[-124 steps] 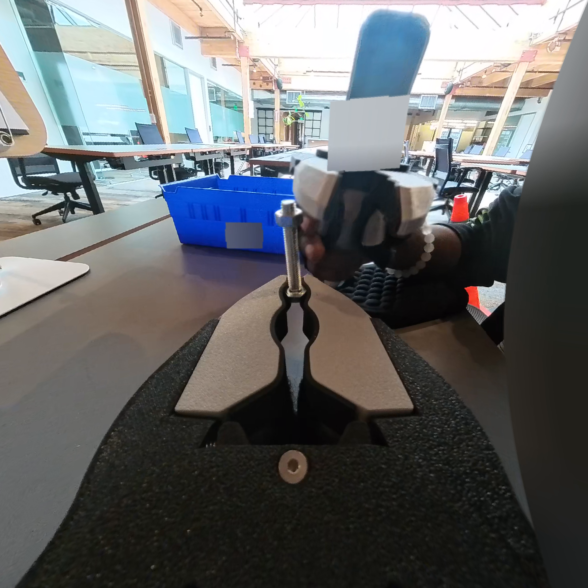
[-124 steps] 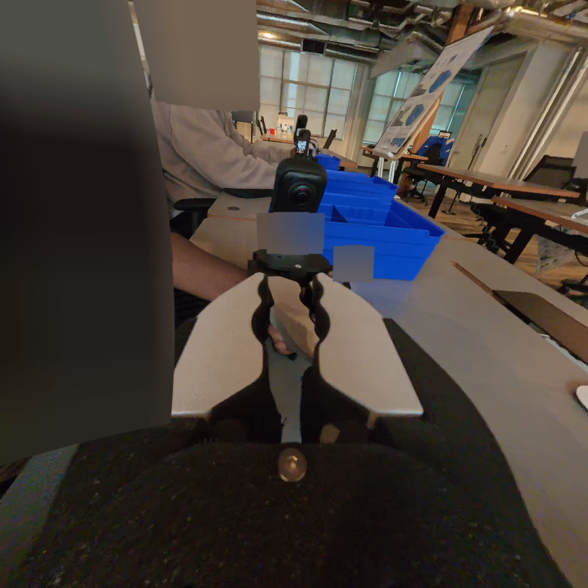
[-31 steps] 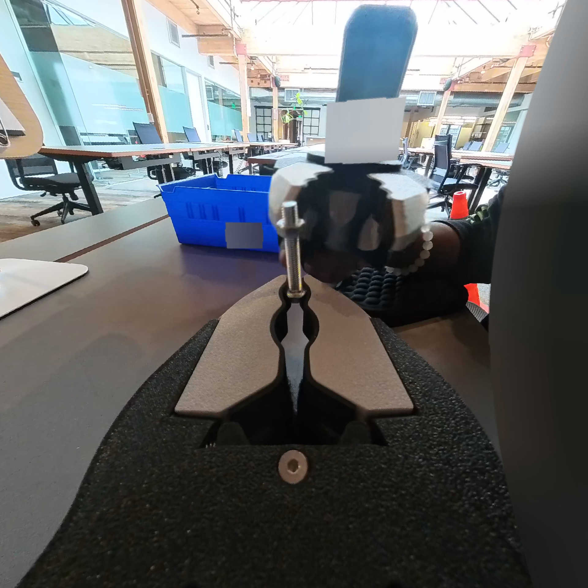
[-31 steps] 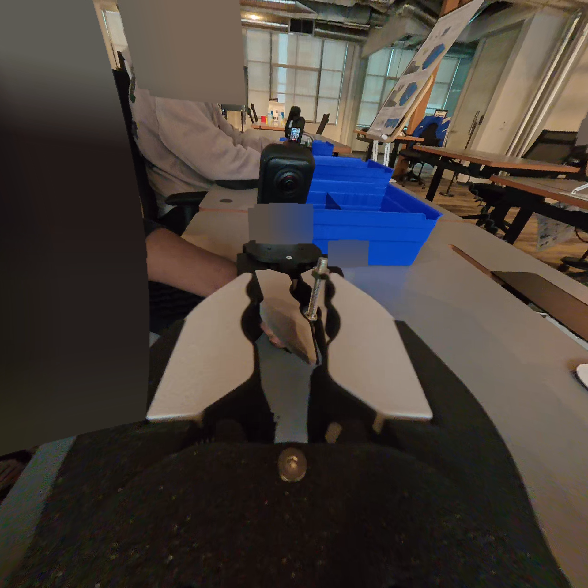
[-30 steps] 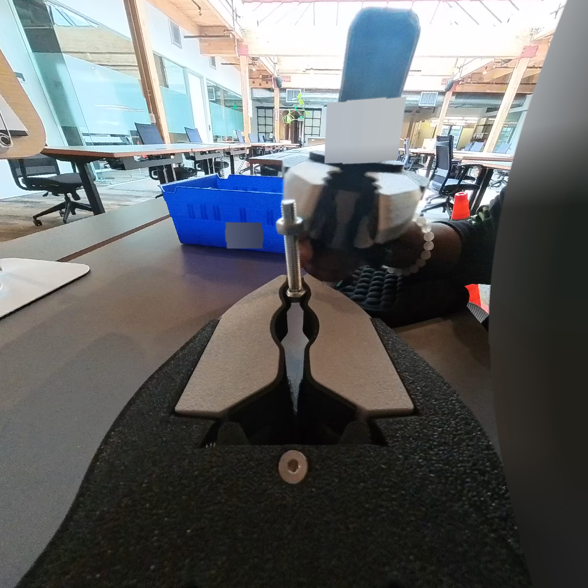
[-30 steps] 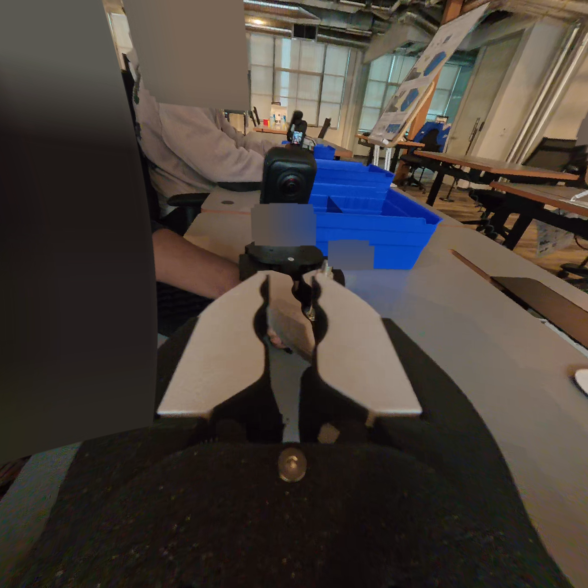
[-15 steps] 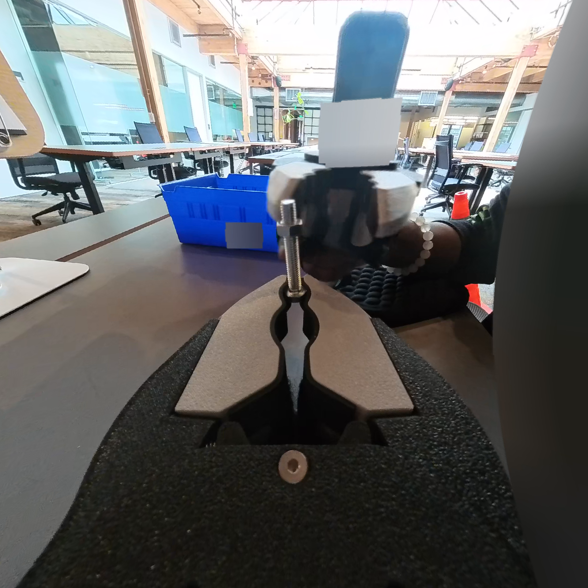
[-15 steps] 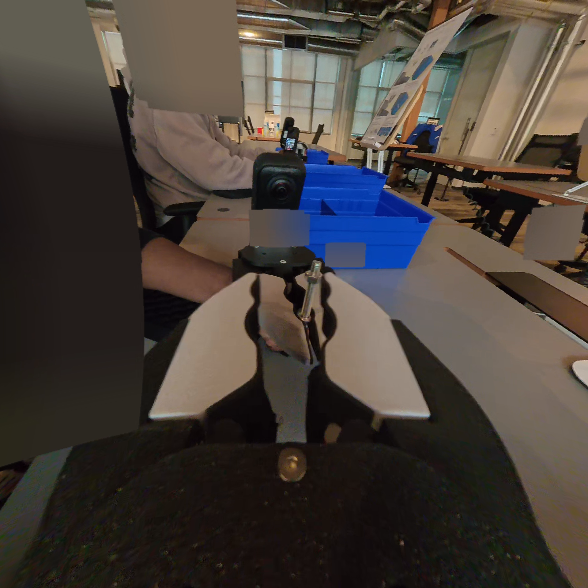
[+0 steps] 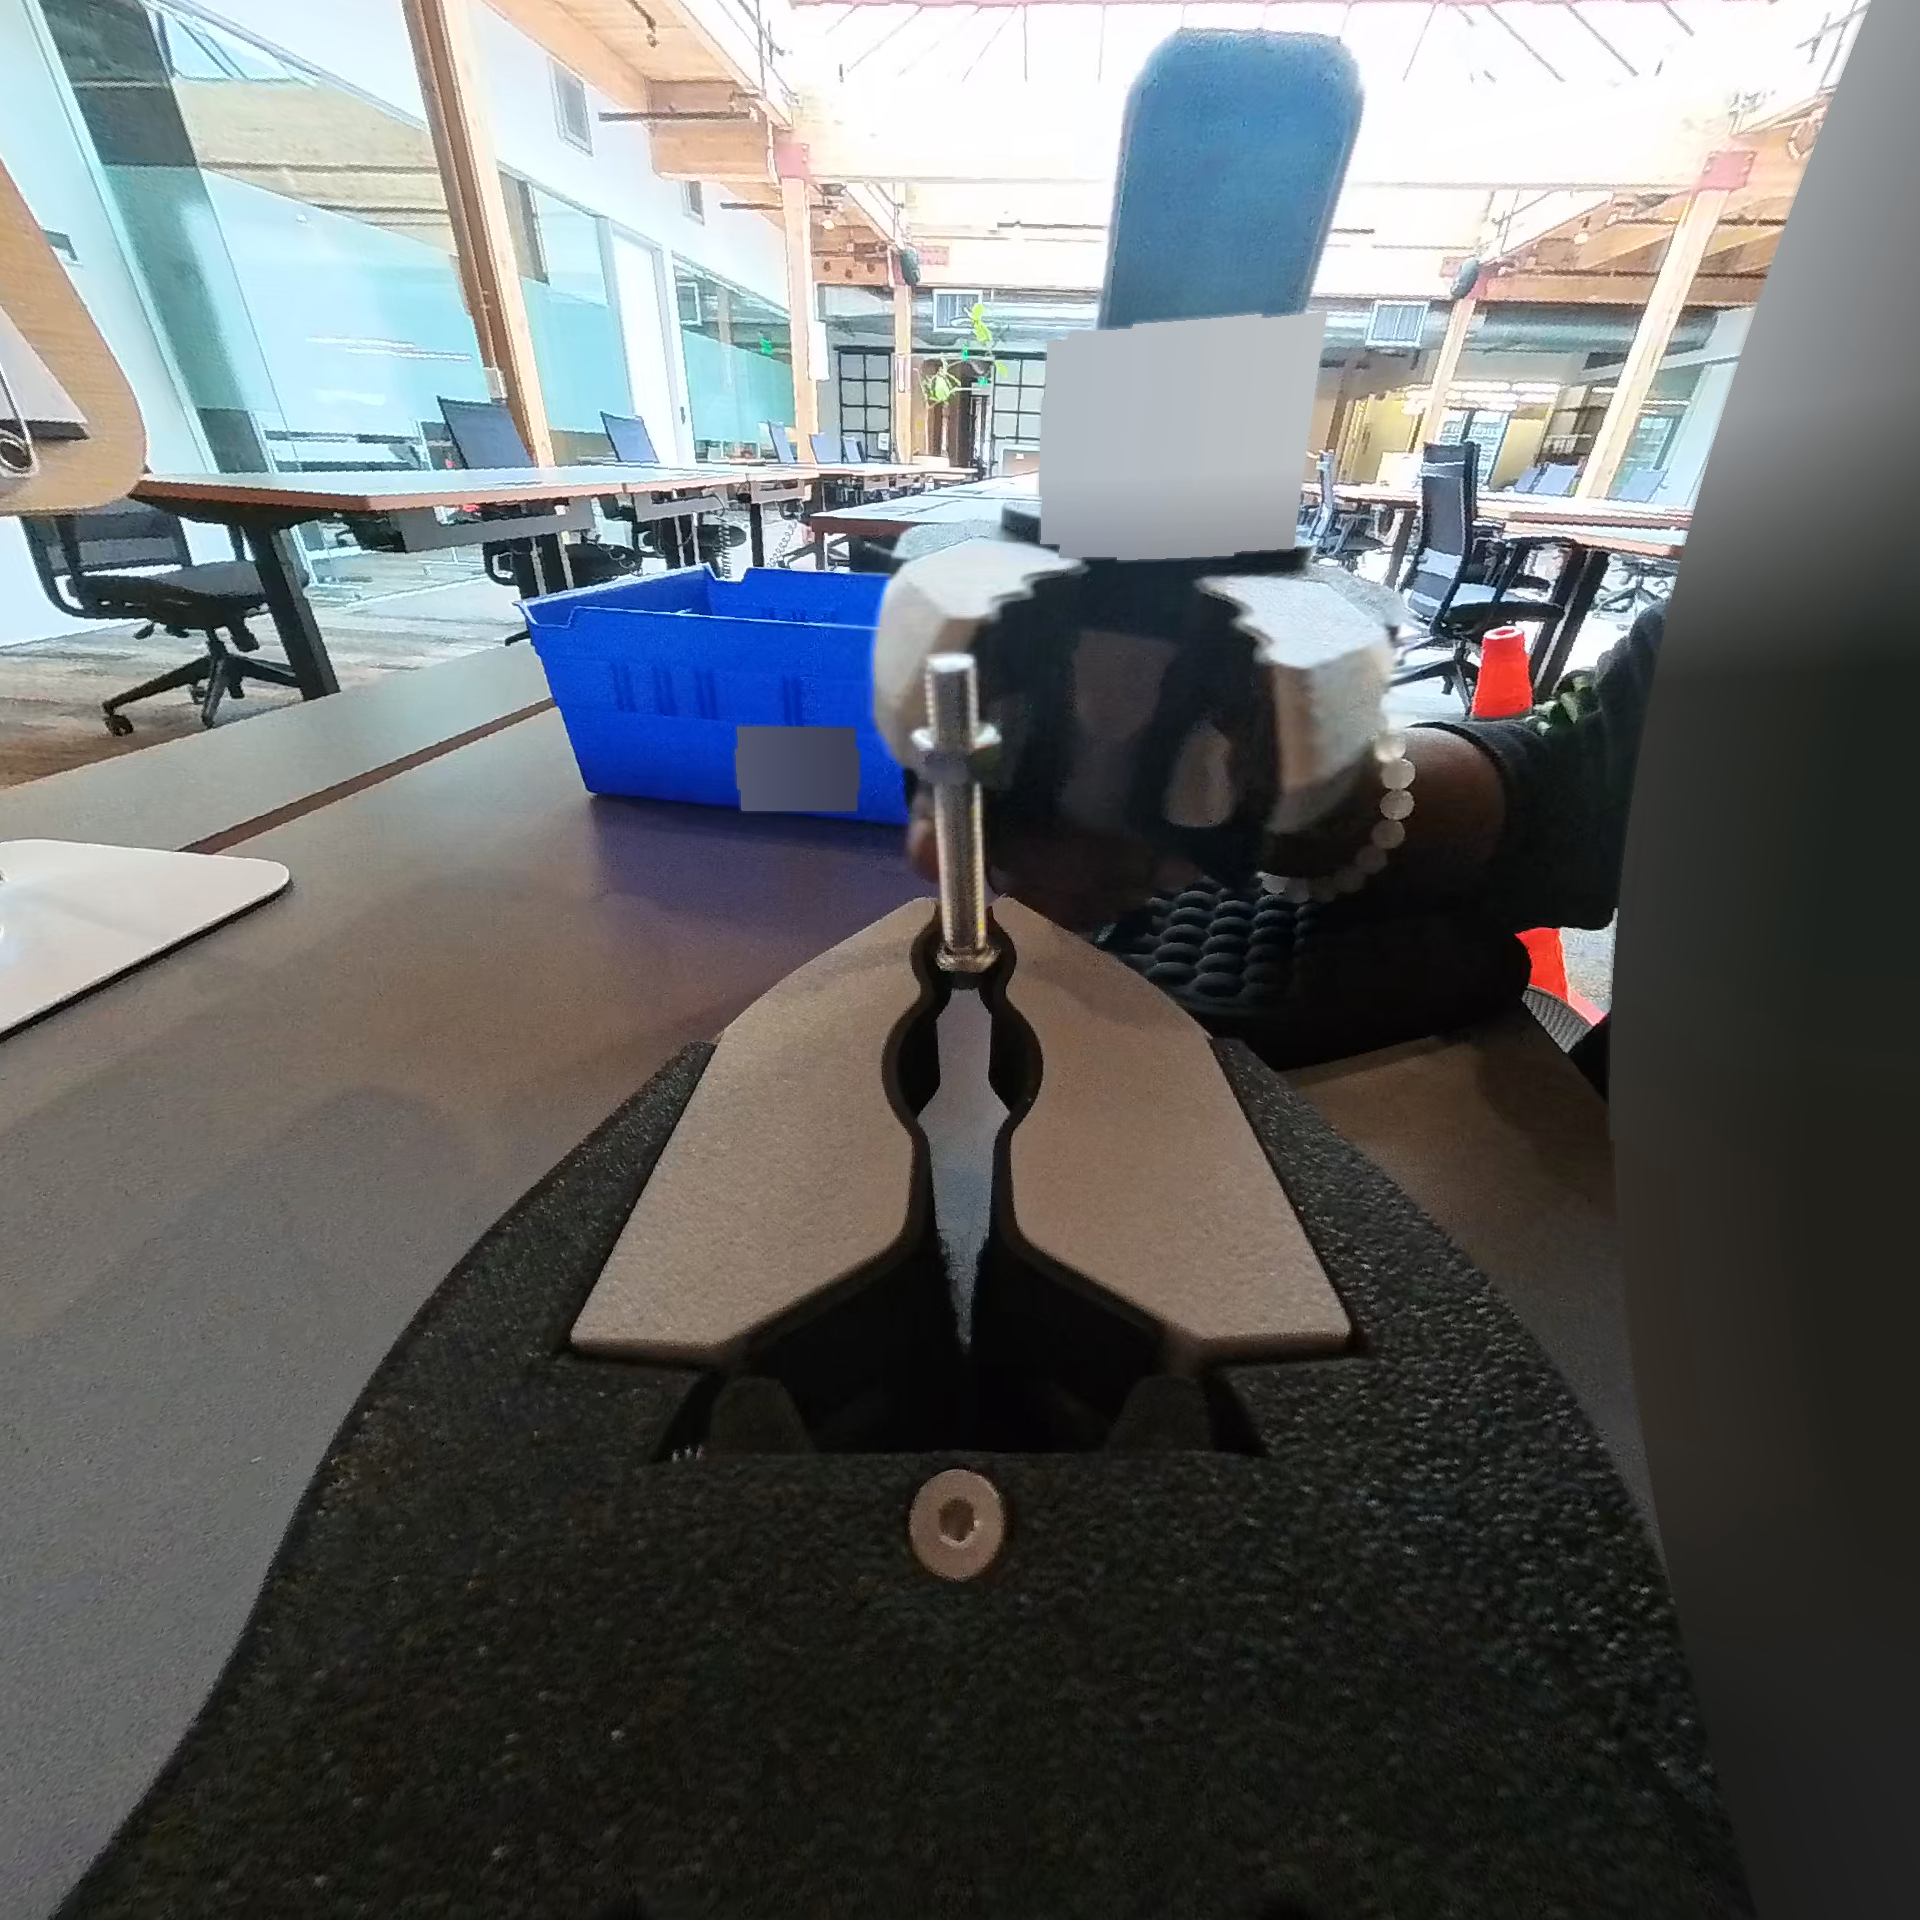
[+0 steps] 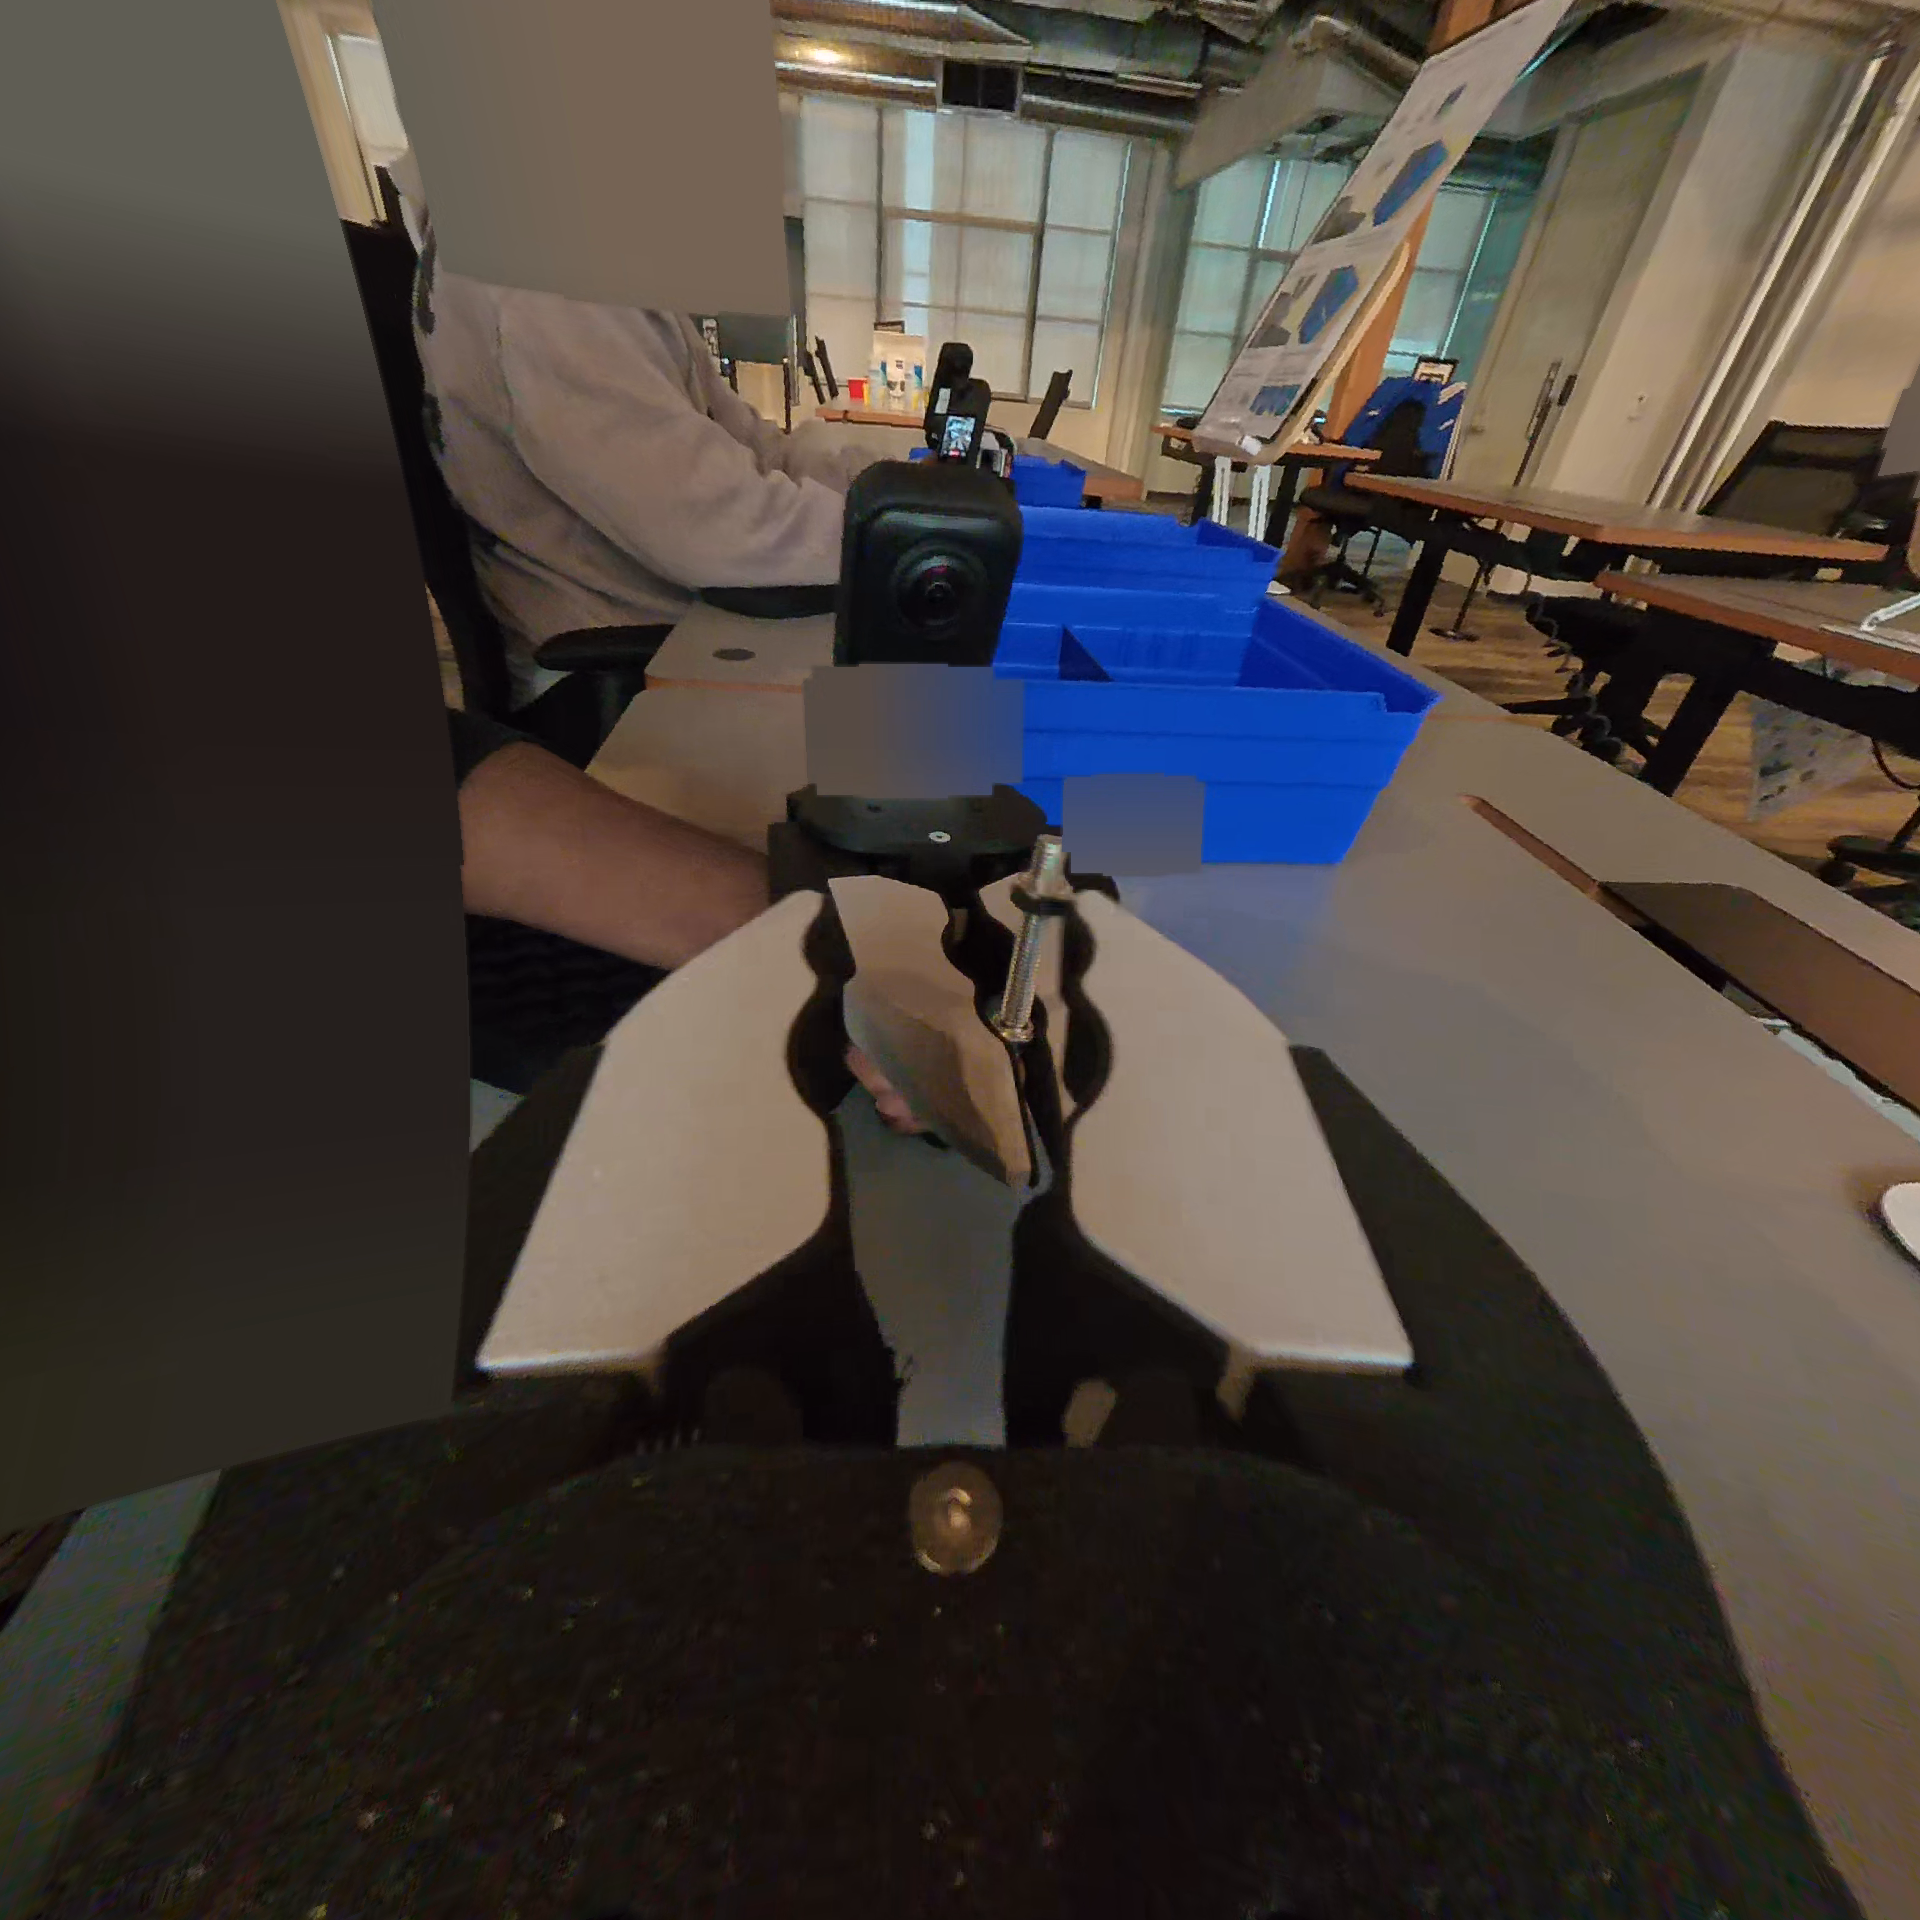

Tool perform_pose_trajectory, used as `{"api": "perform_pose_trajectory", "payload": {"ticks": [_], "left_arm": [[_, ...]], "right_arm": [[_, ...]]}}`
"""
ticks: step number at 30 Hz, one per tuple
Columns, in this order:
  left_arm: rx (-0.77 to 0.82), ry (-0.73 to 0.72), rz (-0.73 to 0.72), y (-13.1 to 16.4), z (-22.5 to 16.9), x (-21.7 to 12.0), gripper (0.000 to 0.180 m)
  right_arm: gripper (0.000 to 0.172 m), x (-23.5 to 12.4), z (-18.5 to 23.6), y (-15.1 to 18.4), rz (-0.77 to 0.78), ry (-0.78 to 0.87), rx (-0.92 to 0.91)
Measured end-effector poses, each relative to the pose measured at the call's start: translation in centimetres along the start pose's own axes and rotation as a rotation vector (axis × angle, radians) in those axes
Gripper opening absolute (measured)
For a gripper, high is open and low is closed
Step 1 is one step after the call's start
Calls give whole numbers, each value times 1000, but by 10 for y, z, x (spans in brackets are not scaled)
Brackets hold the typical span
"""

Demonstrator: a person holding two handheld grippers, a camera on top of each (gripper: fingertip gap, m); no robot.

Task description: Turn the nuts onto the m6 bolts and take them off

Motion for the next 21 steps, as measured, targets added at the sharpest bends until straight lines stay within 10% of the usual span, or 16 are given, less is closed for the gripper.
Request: {"api": "perform_pose_trajectory", "payload": {"ticks": [4,10,15,21], "left_arm": [[-5,-2,-3,0,1,0,4],[-2,0,-1,0,1,0,4],[-4,-3,-3,0,2,0,4],[-1,-3,-3,-1,2,1,4]], "right_arm": [[12,-5,0,-3,-22,-30,11],[60,1,-3,1,-3,19,4],[11,-5,1,-1,-12,-34,-14],[19,-5,-2,0,2,-24,-15]]}}
Point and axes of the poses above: each gripper's, where its closed fingertips meet, x out along the fingers, y out of its underside, z = x × y across the jaws, the point moved 8 cm from there along -x, back along the fingers, and after that the axes turned 5 degrees about z, right-handed, at the moved point
